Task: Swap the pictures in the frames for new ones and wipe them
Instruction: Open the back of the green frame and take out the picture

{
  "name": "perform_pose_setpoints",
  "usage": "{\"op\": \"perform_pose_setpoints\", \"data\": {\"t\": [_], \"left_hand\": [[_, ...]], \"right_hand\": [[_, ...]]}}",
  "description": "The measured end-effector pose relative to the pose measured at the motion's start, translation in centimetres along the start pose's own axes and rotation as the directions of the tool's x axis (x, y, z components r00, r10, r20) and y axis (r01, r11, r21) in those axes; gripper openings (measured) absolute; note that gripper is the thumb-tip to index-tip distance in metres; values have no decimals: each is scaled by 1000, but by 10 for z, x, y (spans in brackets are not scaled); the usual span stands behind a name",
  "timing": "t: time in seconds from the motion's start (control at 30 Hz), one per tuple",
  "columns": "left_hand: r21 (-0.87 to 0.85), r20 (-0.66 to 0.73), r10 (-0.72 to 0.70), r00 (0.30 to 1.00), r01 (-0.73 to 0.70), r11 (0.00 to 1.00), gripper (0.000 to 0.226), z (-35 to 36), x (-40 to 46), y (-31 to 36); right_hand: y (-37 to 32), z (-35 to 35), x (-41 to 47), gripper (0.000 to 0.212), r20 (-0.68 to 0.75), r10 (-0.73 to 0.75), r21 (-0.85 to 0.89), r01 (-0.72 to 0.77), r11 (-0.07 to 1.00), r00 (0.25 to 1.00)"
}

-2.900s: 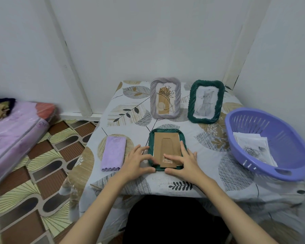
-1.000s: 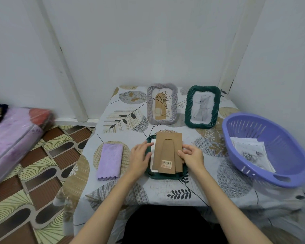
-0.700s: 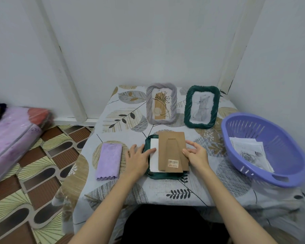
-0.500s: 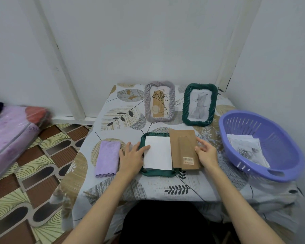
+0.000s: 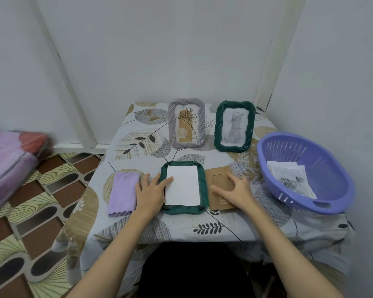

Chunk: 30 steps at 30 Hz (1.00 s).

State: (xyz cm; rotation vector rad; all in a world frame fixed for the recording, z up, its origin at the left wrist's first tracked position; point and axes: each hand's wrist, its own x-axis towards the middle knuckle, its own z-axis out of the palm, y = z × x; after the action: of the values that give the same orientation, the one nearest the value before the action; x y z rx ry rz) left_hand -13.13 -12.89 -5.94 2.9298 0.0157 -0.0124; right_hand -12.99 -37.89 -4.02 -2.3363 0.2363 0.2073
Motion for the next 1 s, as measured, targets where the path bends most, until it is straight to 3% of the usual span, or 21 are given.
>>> {"op": "perform_pose_setpoints", "data": {"t": [0.1, 0.23, 0.43, 0.63, 0.77, 1.0], "left_hand": [[12, -3, 9, 1000, -9, 1000, 52, 0, 0, -1], [-12, -18, 13, 1000, -14, 1000, 51, 2, 0, 0], [-23, -8, 17, 1000, -17, 1000, 51, 0, -1, 1], [-187, -73, -60, 996, 45, 981, 47, -1, -3, 4], [-230, -62, -78, 995, 62, 971, 57, -4, 1, 5], [-306, -74, -95, 993, 69, 950, 59, 0, 4, 7]], "right_hand": [[3, 5, -1, 86, -82, -80, -237, 59, 970, 993], [8, 9, -2, 78, -138, -118, -372, 59, 926, 983], [-2, 12, -2, 72, -213, -163, -399, 67, 915, 963], [-38, 29, -1, 50, -204, -357, -356, 271, 894, 911], [-45, 40, -1, 54, -180, -311, -419, 214, 882, 933], [-45, 50, -1, 54, -191, -267, -361, 186, 914, 945]]}}
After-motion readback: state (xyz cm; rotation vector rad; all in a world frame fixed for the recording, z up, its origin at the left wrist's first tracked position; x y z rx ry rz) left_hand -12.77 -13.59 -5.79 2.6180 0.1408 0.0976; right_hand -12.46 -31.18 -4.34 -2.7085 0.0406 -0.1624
